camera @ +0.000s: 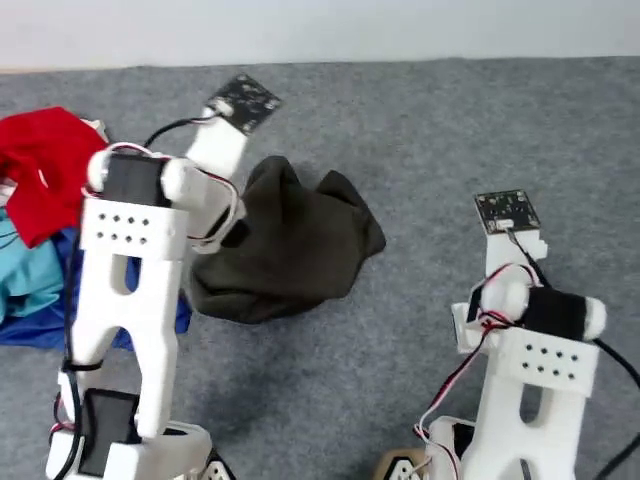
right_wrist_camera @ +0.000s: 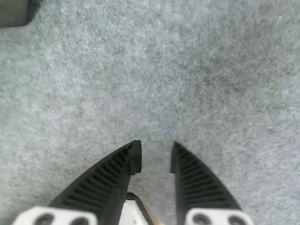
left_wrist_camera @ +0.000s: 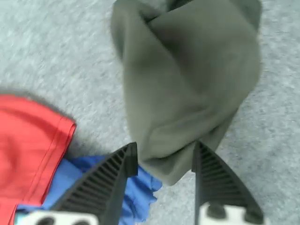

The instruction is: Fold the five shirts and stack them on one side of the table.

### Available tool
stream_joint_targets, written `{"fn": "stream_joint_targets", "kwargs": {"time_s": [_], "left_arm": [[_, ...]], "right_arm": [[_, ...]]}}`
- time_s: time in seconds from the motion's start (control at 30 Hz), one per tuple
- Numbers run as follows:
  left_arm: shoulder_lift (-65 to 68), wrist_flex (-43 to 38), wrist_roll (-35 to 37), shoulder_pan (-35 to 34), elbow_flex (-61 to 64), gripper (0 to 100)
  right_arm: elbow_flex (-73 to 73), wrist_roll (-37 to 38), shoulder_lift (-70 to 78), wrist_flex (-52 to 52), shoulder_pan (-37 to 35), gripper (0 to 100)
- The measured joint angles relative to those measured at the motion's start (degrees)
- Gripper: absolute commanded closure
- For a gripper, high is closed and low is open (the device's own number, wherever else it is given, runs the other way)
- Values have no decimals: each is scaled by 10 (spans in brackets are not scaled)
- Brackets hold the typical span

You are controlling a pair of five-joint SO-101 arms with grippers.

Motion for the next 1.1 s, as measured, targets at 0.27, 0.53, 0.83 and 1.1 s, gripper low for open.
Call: {"fn": "stream_joint_targets", "kwargs": {"time_s": [0.27,0.53,0.83,1.1], "left_arm": [[0,0,0,48,0,804],[107,-27,0,149,0,802],[254,-84,-35,249,0,800],[345,-136,-33,258,-1,800]], "right_arm": [[-79,-14,117,-4,-56,923],[-93,-14,183,-4,-55,923],[-93,-14,183,15,5,924],[-94,21,183,16,110,924]]}}
